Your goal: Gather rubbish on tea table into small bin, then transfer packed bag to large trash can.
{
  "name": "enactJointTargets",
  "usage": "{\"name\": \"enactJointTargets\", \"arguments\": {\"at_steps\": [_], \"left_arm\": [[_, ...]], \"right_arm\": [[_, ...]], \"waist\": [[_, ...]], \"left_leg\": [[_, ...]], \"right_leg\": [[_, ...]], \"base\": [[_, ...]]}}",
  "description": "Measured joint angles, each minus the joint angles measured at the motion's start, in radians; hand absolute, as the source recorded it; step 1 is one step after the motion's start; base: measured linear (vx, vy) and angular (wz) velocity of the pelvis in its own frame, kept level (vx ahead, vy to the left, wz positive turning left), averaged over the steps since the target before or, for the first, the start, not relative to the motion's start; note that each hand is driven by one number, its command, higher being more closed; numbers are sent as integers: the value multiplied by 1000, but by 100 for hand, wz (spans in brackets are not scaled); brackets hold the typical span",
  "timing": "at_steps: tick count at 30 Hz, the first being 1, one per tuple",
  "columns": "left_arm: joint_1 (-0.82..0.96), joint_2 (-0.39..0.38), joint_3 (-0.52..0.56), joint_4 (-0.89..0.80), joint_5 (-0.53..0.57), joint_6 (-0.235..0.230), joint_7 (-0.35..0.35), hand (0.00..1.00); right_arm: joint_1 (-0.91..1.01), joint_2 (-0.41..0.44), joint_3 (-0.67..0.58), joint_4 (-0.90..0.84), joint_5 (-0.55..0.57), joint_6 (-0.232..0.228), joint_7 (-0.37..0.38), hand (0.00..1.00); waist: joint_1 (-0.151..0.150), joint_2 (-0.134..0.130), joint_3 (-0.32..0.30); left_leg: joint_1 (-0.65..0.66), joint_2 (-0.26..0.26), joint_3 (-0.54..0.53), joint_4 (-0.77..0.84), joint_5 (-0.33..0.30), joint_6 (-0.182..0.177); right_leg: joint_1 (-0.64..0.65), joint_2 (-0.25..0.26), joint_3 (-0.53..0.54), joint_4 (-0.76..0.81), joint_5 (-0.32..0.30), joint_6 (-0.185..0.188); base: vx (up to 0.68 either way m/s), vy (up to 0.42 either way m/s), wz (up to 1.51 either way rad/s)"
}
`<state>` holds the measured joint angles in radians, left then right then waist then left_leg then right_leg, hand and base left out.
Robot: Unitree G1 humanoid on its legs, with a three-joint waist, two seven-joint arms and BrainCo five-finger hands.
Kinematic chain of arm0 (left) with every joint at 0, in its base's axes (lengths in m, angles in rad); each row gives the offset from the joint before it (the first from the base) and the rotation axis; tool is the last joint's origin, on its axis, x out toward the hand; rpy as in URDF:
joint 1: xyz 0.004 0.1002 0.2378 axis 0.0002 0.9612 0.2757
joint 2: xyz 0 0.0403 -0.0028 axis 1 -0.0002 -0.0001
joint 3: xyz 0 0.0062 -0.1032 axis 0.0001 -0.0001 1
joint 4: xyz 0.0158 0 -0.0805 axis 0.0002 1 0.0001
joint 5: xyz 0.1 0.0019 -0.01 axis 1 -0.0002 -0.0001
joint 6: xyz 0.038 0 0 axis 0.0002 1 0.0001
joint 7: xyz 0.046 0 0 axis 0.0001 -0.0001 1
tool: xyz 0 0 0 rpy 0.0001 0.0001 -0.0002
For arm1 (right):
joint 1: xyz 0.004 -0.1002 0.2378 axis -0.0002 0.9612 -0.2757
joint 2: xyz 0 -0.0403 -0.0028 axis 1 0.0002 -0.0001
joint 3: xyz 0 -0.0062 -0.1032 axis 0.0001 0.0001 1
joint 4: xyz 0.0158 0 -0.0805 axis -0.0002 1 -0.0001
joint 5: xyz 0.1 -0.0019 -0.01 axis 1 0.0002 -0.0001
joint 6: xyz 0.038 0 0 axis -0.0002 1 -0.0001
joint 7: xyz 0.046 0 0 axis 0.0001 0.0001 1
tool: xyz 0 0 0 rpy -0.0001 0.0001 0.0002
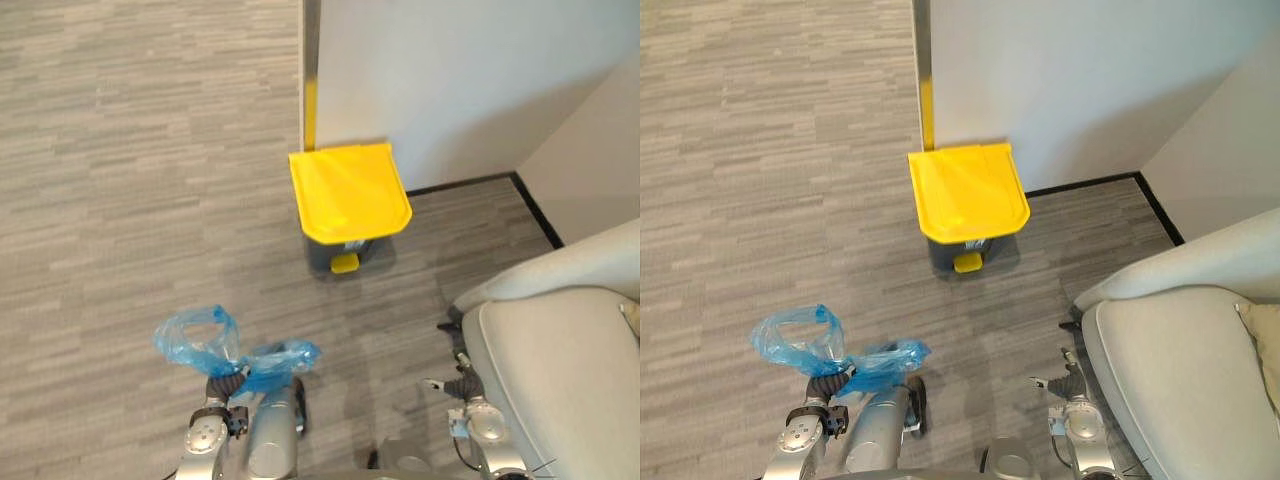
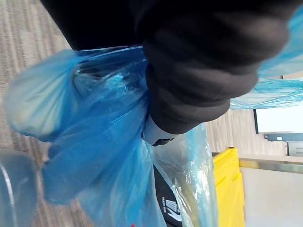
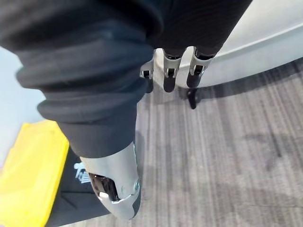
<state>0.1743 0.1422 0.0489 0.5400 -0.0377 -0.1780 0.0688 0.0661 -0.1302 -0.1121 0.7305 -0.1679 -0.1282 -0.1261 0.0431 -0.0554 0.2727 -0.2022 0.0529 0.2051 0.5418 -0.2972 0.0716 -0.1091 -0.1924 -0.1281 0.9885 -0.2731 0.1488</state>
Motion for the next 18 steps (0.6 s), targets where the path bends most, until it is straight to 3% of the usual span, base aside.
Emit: {"name": "enactJointTargets", "arguments": {"at_steps": [2, 5, 6, 7, 8, 9, 12, 13, 14, 16, 17, 18], "left_arm": [[2, 6, 3, 0, 0, 0, 2, 100], [-6, 19, 10, -1, 0, 0, 2, 100], [-4, 19, 15, 1, 0, 0, 3, 100], [0, 28, 22, 2, 0, -1, 2, 100], [-6, 15, 23, 15, 0, 1, 2, 100], [-9, 5, 22, 16, 2, 3, 1, 100], [-28, -19, 21, 11, 2, 3, -1, 100], [-32, -23, 20, 12, 2, 3, -1, 100], [-39, -27, 17, 12, 1, 4, -3, 100], [-35, -33, -2, 12, 1, 3, -3, 100], [-36, -33, -18, 12, 1, 3, -4, 100], [-34, -42, -26, 14, 2, 3, -6, 100]], "right_arm": [[2, 7, 11, -4, -3, -2, 0, 0], [0, -5, 9, 4, -3, -1, 1, 0], [5, -10, 7, 4, -3, -1, 0, 0], [39, -18, 6, 7, -3, 0, 0, 0], [51, -29, 0, 22, -3, 1, 0, 0], [47, -32, -11, 35, -1, 9, 0, 0], [62, -27, -58, -9, 1, 8, -2, 0], [65, -28, -59, -15, 3, 7, -2, 0], [73, -21, -73, -32, 10, 6, -3, 0], [71, -13, -94, -43, 23, -3, -6, 0], [68, -11, -107, -43, 26, -6, -6, 0], [68, -10, -124, -47, 41, -6, -6, 0]], "waist": [[-5, 5, 0], [-27, 14, 5], [-35, 13, 4], [-34, 9, 1], [-36, 26, 0], [-28, 48, -13], [-46, 54, -18], [-49, 50, -16], [-34, 47, -16], [-25, 42, -23], [-24, 48, -28], [-27, 72, -39]], "left_leg": [[111, -1, 1, -76, -12, 1], [205, 15, -34, -146, -12, -1], [231, 19, -53, -149, -24, -29], [262, 16, -78, -143, -56, -90], [277, 27, -105, -132, -79, -115], [258, 59, -122, -103, -65, -143], [215, 81, -117, 38, 28, -203], [179, 94, -111, 111, 54, -202], [127, 142, -52, 208, 8, -158], [87, 175, 23, 145, -37, -140], [82, 177, 37, 19, -18, -141], [66, 194, 47, -111, 76, -136]], "right_leg": [[-96, 4, -79, -22, -36, -63], [-209, 85, -122, -366, -28, -104], [-218, 121, -112, -525, 46, -115], [-197, 150, -77, -677, 258, -142], [-177, 158, -78, -667, 306, -182], [-175, 171, -91, -657, 297, -200], [-101, 156, -148, -681, 229, -196], [-70, 154, -150, -707, 226, -193], [-5, 158, -154, -760, 226, -193], [42, 153, -156, -795, 229, -190], [55, 154, -155, -806, 229, -186], [55, 172, -152, -809, 225, -162]], "base": [[592, 22, 11], [548, -61, 37], [541, -122, 64], [532, -134, 80], [506, -108, 60], [359, -78, 48], [471, -135, 61], [335, -45, 60], [283, 0, 32], [255, 30, 7], [190, 152, -11], [185, 173, -20]]}}
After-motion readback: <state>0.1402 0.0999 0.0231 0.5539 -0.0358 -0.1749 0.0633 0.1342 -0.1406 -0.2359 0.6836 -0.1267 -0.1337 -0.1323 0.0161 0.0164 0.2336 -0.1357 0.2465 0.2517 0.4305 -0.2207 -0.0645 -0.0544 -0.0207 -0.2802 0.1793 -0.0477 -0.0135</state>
